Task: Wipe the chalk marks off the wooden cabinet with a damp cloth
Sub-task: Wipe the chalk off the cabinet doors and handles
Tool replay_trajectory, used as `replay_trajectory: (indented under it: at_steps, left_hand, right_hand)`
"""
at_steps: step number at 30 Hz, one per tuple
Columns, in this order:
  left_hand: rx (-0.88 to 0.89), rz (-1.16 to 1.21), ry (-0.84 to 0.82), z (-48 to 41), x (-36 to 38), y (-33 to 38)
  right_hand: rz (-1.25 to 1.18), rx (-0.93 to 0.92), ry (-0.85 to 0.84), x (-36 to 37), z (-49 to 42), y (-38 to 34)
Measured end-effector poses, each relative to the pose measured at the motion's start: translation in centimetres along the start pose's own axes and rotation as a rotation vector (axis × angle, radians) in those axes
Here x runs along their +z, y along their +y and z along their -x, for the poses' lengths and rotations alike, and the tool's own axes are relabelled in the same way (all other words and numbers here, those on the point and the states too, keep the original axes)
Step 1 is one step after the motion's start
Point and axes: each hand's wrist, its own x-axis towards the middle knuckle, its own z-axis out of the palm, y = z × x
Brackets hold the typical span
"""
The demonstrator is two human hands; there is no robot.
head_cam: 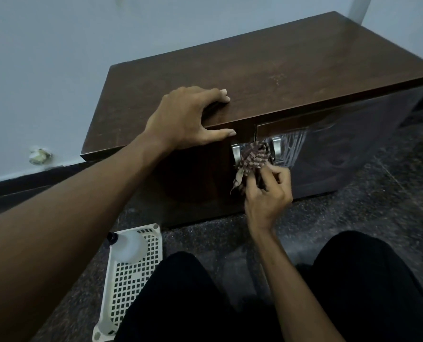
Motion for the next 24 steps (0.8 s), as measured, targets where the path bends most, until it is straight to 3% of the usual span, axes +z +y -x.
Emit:
replay_trajectory:
  at_steps: [9, 17, 21, 24]
  left_hand:
    - [0.001, 0.003, -0.012, -0.1, 0.0, -0.1]
    - [0.002, -0.002, 0.005, 0.1, -0.1, 0.2]
    - [0.002, -0.009, 0.009, 0.1, -0.2, 0.2]
    - [-0.002, -0.006, 0.011, 0.1, 0.0, 0.1]
  right_hand:
    - [0.207, -0.271, 0.062, 0.2, -2.8, -3.4]
    - [0.376, -0.178, -0.152, -0.8, 1.4, 1.0]
    - [0.347, -0.143, -0.148, -0.9, 0.9, 0.4]
    - [0.260, -0.157, -0.044, -0.6, -1.2, -1.5]
